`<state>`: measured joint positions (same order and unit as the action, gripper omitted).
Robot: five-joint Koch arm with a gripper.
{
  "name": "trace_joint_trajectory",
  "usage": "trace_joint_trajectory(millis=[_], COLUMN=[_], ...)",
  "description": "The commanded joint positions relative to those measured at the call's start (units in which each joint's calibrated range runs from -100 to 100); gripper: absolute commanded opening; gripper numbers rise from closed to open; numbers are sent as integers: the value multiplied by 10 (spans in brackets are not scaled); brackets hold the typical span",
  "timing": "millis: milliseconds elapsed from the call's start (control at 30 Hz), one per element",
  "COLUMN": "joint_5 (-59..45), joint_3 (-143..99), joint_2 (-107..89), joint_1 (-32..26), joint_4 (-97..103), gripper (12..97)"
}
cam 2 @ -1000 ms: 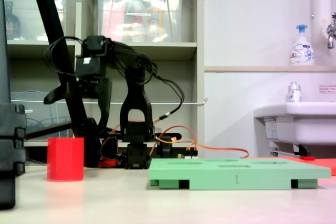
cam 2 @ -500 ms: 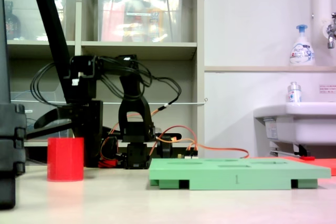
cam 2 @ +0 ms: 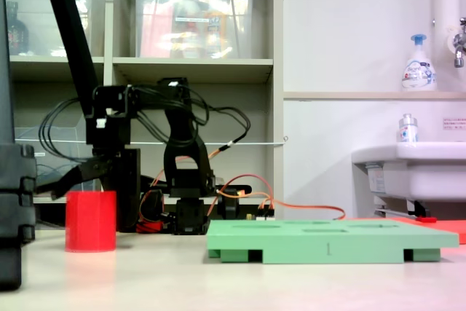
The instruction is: Put the octagonal pillar block into the corresponding hole
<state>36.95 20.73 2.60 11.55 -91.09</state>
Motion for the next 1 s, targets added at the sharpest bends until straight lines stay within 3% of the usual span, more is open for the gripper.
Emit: trace_joint_trajectory(millis=[0,133,233,633,967], joint_5=[-7,-10,-13,-10,8], joint_3=[17,-5,-20,-64,-63], joint_2=[-2,-4,-11,-79,-252], joint_1=[4,8,12,15,0], joint_4=[-17,-19,-33,-68,-89], gripper=[706,497,426,393,392])
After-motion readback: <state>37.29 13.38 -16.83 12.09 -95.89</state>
